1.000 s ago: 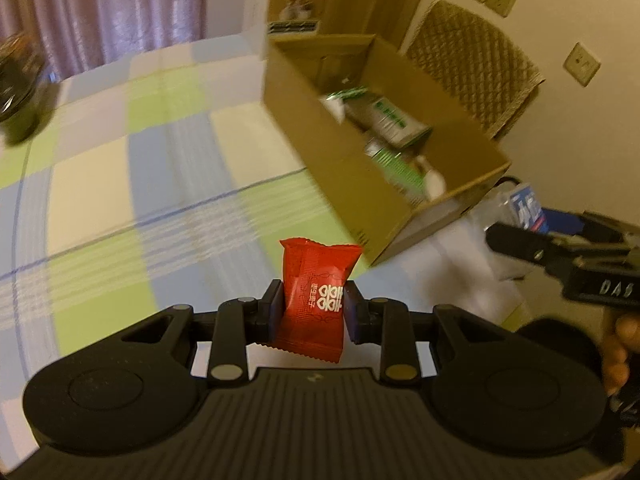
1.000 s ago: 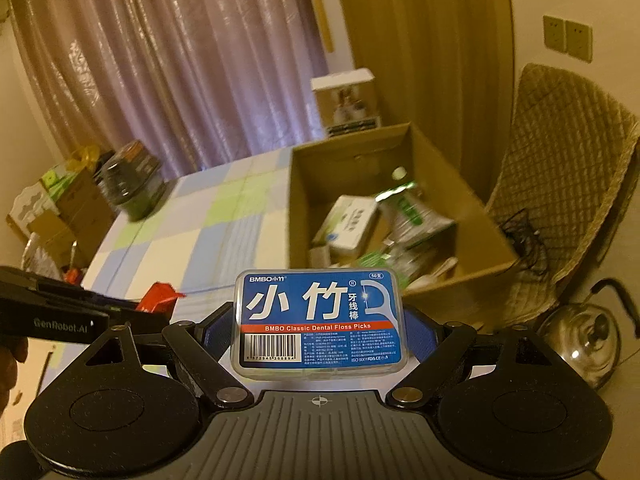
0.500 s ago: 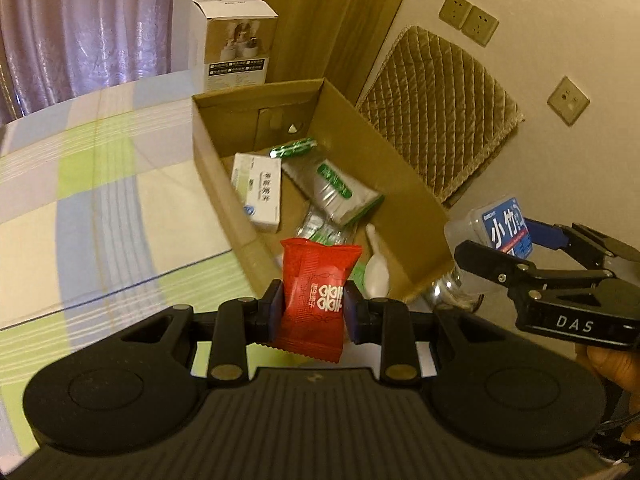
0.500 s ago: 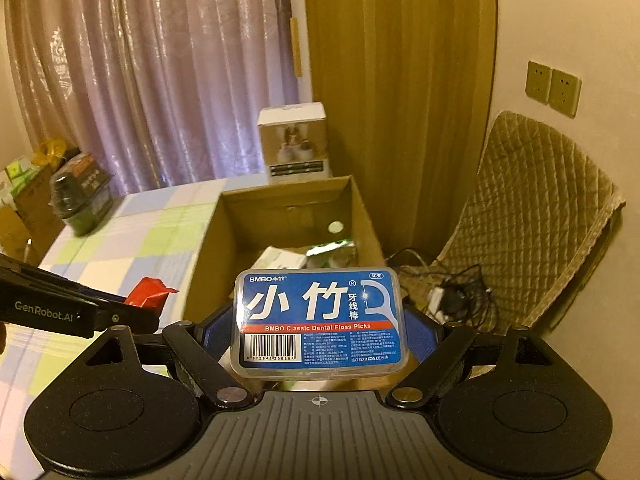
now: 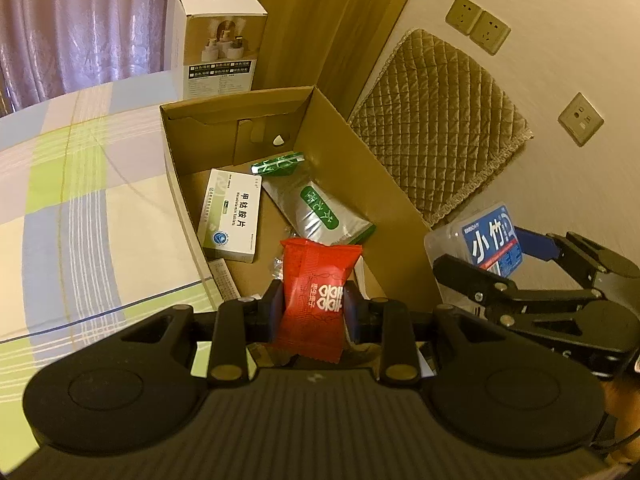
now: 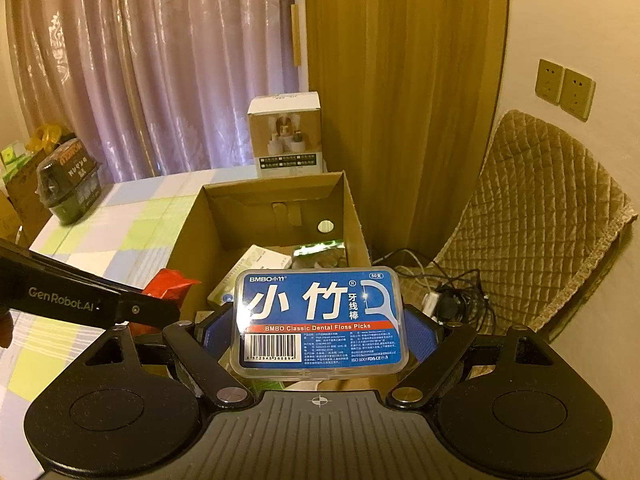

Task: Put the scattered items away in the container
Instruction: 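Open the left tool to drop the candy packet while the right tool releases the floss-pick box into the box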

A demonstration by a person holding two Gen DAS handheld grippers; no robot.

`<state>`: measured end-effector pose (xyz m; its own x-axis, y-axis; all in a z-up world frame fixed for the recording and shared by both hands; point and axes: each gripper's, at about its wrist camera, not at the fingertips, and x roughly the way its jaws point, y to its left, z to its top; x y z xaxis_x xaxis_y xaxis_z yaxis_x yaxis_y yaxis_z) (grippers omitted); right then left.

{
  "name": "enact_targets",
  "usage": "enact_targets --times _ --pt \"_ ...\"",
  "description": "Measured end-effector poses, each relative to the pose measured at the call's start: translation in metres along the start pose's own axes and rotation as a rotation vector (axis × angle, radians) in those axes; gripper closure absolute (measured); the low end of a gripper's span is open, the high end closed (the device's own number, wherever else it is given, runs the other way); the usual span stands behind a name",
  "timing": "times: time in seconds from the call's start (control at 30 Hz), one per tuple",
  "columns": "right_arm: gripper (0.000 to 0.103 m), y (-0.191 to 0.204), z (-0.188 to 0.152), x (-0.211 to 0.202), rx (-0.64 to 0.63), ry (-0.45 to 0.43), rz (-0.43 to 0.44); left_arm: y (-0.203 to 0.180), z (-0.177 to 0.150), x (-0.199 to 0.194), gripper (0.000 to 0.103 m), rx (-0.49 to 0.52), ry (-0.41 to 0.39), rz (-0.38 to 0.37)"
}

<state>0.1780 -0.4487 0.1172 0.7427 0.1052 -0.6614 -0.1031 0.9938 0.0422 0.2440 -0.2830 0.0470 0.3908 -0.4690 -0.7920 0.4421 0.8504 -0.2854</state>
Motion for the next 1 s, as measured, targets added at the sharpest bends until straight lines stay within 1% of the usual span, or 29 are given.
enact_targets --times 0.3,1.0 --pt "0.016 -0.004 0.003 0.009 -0.006 0.002 -0.002 0.002 0.006 0.016 0.077 -0.01 0.009 -0.004" --pt "0.016 -0.007 0.007 0.025 -0.019 0.01 -0.001 0.007 0.021 0.031 0.077 -0.02 0.006 -0.013"
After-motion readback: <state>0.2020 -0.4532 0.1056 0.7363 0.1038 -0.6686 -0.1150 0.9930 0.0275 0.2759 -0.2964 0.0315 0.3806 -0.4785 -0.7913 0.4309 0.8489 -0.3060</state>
